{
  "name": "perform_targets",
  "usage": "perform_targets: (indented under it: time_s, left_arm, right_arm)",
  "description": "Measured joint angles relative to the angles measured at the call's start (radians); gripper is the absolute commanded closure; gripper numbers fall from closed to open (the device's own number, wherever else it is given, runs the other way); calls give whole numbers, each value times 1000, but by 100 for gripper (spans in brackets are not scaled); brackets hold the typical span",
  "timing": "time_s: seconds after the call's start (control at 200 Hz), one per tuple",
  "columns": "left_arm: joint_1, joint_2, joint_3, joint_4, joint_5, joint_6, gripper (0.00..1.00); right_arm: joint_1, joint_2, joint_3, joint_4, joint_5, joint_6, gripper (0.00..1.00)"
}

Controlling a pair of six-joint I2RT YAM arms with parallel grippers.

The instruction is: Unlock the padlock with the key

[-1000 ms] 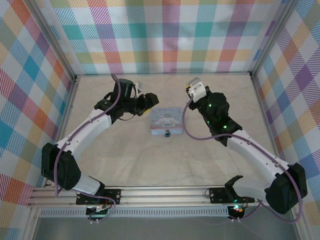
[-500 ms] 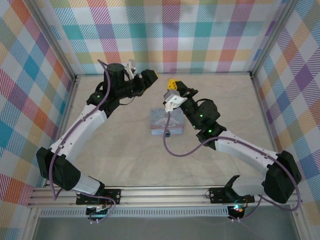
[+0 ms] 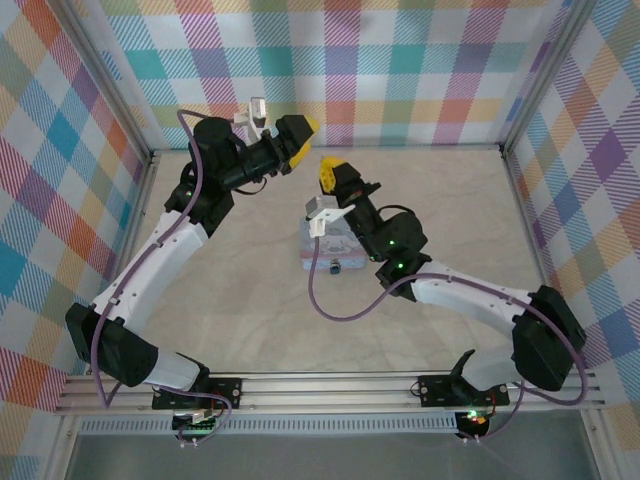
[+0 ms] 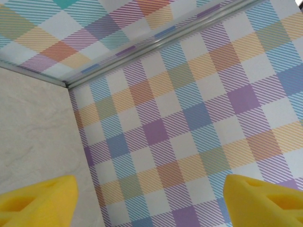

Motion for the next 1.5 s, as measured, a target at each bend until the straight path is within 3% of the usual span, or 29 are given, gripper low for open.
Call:
perform_targets:
  time_s: [0.15, 0.31, 0.7, 0.85, 1.015, 1.225, 1.4, 1.47, 1.505]
  left_arm:
    - [-2, 0, 27, -2, 14, -1, 27]
    - [-7, -2, 44, -5, 25, 9, 40]
    - [-18, -5, 44, -16, 31, 26, 38]
    - [-35, -10, 44, -16, 32, 35, 49]
    - [-55, -10, 44, -21, 31, 58, 68]
    - [-56, -10, 45, -57, 22, 78, 79]
    - [-57, -10, 46, -77, 5, 90, 96]
    - [-57, -11, 49, -85, 0, 93, 96]
    - [-57, -11, 51, -90, 0, 95, 90]
  right_arm:
    - [8, 55, 23, 86, 5, -75, 100]
    - [13, 61, 38, 138, 22, -101, 100]
    - [13, 90, 60, 155, 42, -134, 100]
    - [13, 101, 60, 135, 54, -142, 100]
    - [13, 103, 60, 129, 64, -145, 100]
    - [13, 103, 60, 130, 67, -145, 100]
    - [13, 103, 60, 135, 67, -149, 100]
    - [13, 103, 60, 132, 67, -156, 100]
    - [13, 103, 60, 132, 67, -158, 100]
